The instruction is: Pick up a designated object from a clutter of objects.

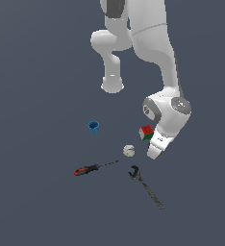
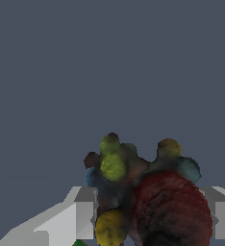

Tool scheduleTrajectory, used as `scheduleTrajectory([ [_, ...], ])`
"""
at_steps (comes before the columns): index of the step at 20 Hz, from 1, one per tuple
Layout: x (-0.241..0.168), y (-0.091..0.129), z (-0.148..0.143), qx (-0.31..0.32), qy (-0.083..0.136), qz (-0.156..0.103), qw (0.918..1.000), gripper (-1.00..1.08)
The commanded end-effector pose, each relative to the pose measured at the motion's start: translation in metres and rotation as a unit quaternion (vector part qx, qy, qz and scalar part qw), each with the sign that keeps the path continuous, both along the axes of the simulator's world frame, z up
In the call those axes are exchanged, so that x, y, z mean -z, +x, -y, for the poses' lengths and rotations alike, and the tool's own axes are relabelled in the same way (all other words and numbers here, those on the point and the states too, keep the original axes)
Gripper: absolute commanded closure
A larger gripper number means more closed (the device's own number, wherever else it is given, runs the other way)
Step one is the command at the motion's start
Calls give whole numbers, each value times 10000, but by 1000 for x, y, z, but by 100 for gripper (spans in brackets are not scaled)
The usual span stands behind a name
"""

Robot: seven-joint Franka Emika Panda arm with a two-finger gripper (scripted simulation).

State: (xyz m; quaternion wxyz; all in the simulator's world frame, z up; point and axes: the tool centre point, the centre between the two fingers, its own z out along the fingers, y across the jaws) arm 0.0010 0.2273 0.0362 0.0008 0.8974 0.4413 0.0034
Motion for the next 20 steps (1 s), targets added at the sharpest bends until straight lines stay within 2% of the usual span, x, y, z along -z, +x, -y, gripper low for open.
scheduleTrajectory([
  [1, -5, 0, 2, 0, 2, 7, 10000, 108],
  [10, -45, -1, 22, -4, -4, 2, 10000, 108],
  [20, -139, -4, 67, -10, 0, -10, 10000, 108],
])
